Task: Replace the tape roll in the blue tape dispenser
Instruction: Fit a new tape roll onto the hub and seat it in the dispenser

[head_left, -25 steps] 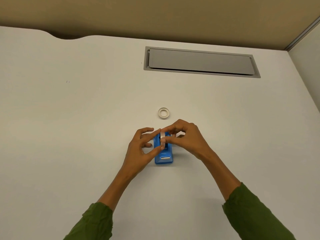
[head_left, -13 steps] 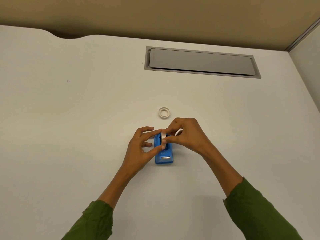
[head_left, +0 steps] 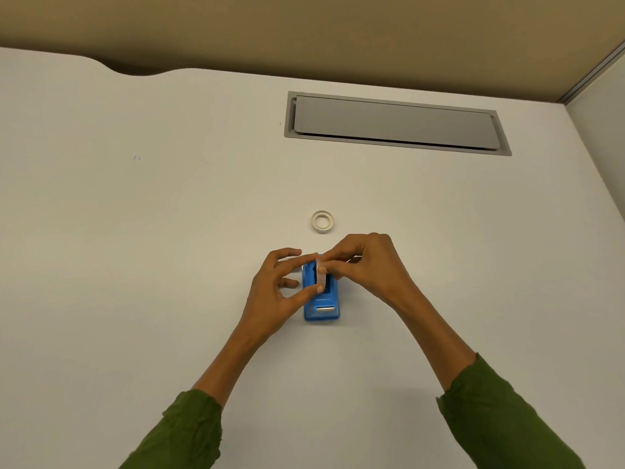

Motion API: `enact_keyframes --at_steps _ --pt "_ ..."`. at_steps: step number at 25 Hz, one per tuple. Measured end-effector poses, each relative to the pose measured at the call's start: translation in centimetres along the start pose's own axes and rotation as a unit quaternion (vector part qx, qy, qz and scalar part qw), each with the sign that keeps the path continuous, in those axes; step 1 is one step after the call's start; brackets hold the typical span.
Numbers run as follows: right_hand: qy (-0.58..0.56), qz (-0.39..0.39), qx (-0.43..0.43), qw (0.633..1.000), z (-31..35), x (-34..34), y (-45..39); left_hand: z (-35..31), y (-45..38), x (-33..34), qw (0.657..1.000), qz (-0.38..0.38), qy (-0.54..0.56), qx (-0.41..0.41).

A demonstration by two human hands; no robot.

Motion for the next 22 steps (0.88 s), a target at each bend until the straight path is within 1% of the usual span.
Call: enact_keyframes --at_steps 1,4,6,10,13,16,19,20,22 --pt "0.013 -0.002 -0.019 1.0 0.2 0.0 0.4 0.0 0.0 0.0 1.0 0.001 0.0 0.002" --pt "0.103 -0.002 -0.093 0.99 1.0 0.3 1.3 0.2 -0.2 0.1 1.0 0.002 0.002 -0.001" --pt "0.14 0.004 -0.123 0.982 1.5 0.6 1.5 0.3 -0.2 0.2 1.0 0.002 0.003 0.001" --pt "0.192 0.033 -0.15 0.969 2.2 1.2 1.5 0.3 -0.3 0.2 1.0 0.001 0.002 0.005" --pt "0.246 0.061 -0.151 0.956 2.0 2.1 1.5 0.3 -0.3 0.2 1.0 0.003 0.004 0.008" --pt "0.22 0.047 -0.126 0.966 1.7 2.0 1.1 0.2 -0.3 0.1 1.0 -0.001 0.004 0.008" --pt "0.102 0.003 -0.069 0.992 1.1 0.8 0.4 0.1 -0.2 0.0 1.0 0.002 0.009 0.018" --pt "0.065 0.004 -0.05 0.997 0.8 0.4 0.4 0.0 -0.2 -0.1 1.0 0.004 0.01 0.022" --pt "0.05 0.025 -0.025 0.998 0.5 0.3 0.4 -0.2 -0.2 -0.2 1.0 0.006 0.014 0.024"
Point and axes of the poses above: each hand's wrist, its own y-axis away from the middle knuckle, its own x-axis out of the palm, z = x × y, the point moved 6 cm from there along -y, towards the middle knuckle, and after that the axes turned 8 degrees about -y, right-handed, at the moved point
